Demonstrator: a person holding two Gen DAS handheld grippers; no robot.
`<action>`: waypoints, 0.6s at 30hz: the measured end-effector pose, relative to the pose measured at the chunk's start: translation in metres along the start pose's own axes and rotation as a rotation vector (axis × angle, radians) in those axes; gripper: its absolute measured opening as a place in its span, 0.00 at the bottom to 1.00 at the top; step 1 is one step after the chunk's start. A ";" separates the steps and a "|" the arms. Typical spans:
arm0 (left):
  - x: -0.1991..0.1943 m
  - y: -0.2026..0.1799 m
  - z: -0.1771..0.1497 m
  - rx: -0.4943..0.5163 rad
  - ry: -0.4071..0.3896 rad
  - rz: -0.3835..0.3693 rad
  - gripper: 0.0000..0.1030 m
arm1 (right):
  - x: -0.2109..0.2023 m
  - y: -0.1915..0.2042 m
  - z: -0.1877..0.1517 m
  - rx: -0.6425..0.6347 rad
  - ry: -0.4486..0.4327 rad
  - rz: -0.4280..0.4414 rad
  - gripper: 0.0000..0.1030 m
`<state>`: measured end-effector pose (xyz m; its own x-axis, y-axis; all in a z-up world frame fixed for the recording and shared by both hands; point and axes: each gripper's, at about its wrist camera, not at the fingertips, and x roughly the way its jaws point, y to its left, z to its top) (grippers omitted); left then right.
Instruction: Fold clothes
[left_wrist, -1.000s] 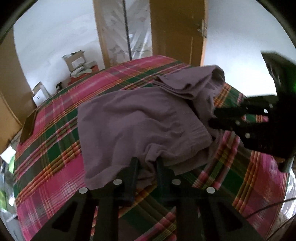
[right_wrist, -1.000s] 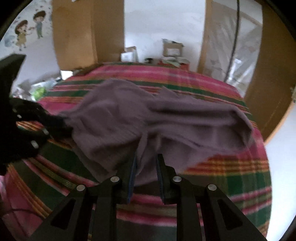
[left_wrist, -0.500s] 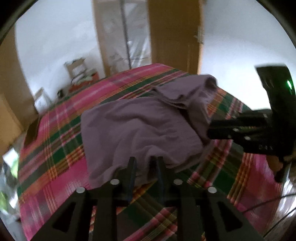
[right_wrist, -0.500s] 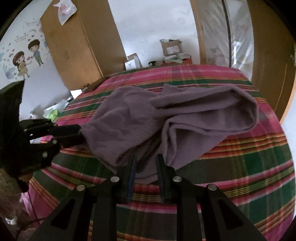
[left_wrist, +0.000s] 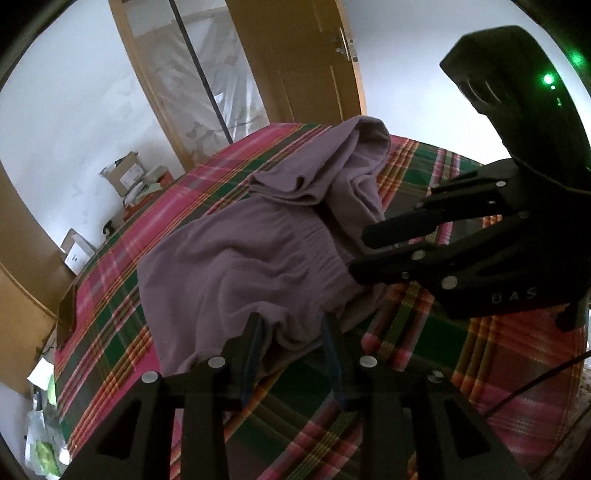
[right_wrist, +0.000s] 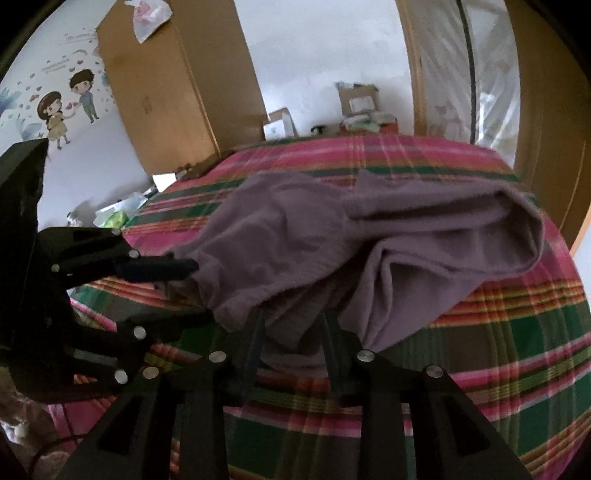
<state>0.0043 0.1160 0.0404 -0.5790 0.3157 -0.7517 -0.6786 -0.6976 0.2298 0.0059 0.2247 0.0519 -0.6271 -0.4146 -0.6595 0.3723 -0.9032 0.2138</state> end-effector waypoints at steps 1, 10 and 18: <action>0.000 0.002 -0.001 -0.011 -0.001 -0.005 0.32 | -0.002 -0.001 0.000 0.008 -0.009 0.018 0.31; 0.003 0.012 -0.006 -0.076 -0.001 -0.012 0.32 | 0.000 0.000 0.000 0.038 0.002 0.139 0.31; 0.001 0.010 -0.008 -0.075 -0.009 -0.018 0.32 | 0.018 0.001 0.004 0.064 0.027 0.173 0.15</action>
<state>0.0000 0.1041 0.0371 -0.5713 0.3343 -0.7496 -0.6533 -0.7381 0.1687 -0.0075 0.2158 0.0430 -0.5387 -0.5622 -0.6275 0.4285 -0.8241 0.3705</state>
